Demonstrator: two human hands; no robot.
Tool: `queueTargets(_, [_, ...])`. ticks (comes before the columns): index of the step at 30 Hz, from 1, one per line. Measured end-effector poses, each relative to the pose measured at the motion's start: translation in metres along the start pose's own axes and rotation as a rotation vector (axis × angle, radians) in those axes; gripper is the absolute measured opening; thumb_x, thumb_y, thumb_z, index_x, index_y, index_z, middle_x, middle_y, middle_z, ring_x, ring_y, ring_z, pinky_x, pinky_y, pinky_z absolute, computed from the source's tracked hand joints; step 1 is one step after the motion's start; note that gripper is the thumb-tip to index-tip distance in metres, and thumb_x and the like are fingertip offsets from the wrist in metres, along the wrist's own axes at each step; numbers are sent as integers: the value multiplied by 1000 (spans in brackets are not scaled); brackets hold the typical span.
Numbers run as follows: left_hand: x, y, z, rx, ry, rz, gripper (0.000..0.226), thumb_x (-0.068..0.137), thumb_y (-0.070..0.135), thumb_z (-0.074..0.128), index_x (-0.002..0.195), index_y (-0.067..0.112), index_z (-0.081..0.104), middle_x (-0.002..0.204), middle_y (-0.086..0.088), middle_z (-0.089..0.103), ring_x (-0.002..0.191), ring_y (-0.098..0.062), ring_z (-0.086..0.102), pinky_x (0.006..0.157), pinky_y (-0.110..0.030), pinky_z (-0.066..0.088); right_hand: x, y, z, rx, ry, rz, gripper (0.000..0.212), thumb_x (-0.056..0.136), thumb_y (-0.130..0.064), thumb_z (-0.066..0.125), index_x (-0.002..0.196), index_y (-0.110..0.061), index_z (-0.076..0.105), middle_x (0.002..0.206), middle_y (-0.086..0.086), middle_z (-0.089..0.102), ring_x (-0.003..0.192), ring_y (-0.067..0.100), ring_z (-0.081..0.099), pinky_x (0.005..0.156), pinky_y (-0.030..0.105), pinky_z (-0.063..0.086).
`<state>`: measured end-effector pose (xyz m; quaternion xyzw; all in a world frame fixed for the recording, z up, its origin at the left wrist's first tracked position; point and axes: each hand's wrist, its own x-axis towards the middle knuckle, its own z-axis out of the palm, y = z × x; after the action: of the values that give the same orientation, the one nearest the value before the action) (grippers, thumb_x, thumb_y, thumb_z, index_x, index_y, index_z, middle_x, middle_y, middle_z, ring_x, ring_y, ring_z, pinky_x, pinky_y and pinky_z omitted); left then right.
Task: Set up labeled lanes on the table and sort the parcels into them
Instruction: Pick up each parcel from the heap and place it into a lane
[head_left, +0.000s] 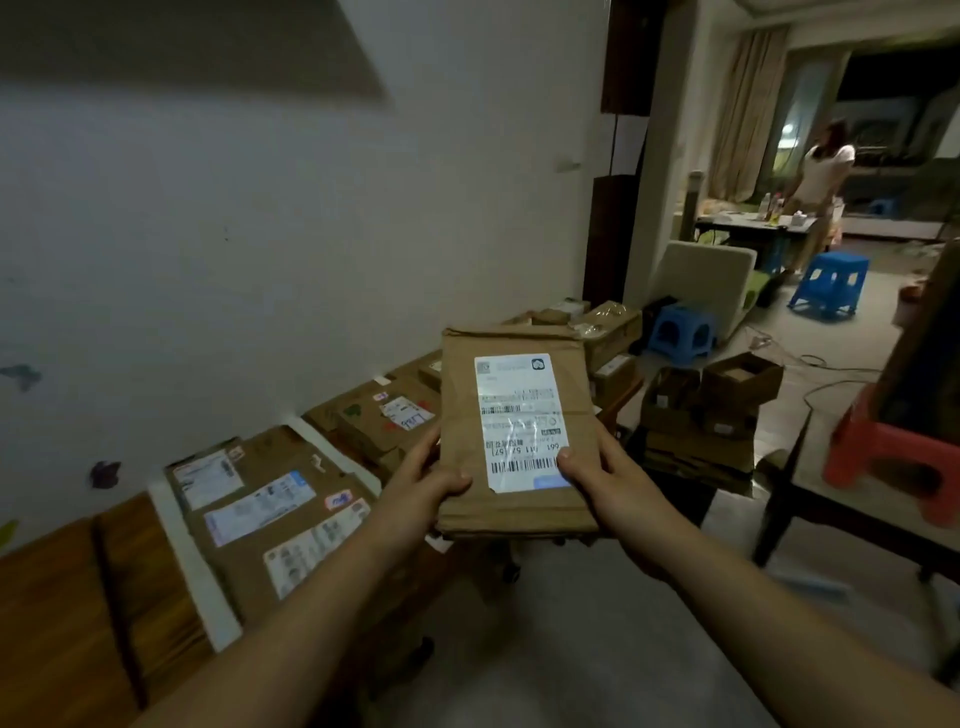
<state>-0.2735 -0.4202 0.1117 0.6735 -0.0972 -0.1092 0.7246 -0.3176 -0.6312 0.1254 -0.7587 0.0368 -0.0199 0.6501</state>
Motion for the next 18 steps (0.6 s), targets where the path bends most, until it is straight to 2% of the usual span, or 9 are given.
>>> queueTargets(2, [37,-2,-1,-2,7,-30,82,57,33,68,135,38,43,126,-2,57,109,-25,60,88,-39,50,32,3,-9,-25,5,9,57,91,-44,57,139,-55,28,124,-11,57,106,20,62,88,46,54])
queueTargets(4, [77,-5,-5,-17,6,-54,77,62,31,66,136,37,44,126,-3,58,110,-26,59,97,-45,47,66,3,-16,-44,14,5,64,90,-41,59,143,-50,25,128,-9,56,108,17,60,94,45,51])
queueTargets(6, [116,-4,-9,-16,-1,-83,72,63,30,64,133,36,47,127,-5,57,111,-28,59,96,-45,47,104,1,-23,-33,11,0,70,87,-38,63,144,-49,23,130,-7,56,111,17,61,97,47,49])
queueTargets(9, [162,4,-18,-32,3,-115,59,60,29,63,117,39,53,126,-7,56,110,-31,58,89,-42,48,156,-12,-30,-25,11,-16,78,85,-34,66,146,-48,19,132,-5,55,114,19,60,98,48,49])
queueTargets(11, [186,11,-29,-27,-14,-148,66,55,33,68,119,37,52,127,-9,55,110,-33,58,90,-45,49,187,-23,-35,-42,46,-42,81,84,-35,68,147,-46,19,136,-5,51,118,20,56,100,47,47])
queueTargets(13, [201,18,-43,-20,-50,-167,75,49,37,73,122,31,55,127,-13,57,112,-36,57,100,-50,45,219,-28,-41,-28,87,-41,83,83,-38,69,148,-43,17,140,-8,43,123,21,50,102,43,43])
queueTargets(15, [213,22,-58,6,-95,-182,74,50,36,74,122,27,58,124,-16,60,113,-37,58,103,-52,42,248,-29,-41,-6,99,2,78,82,-43,69,146,-39,25,137,-7,41,121,22,49,103,43,41])
queueTargets(18, [229,27,-77,-10,-47,-216,75,49,33,74,121,21,59,117,-17,65,106,-34,62,93,-44,48,290,-24,-25,-6,82,48,49,82,-45,66,125,-27,51,126,6,59,107,24,59,93,43,47])
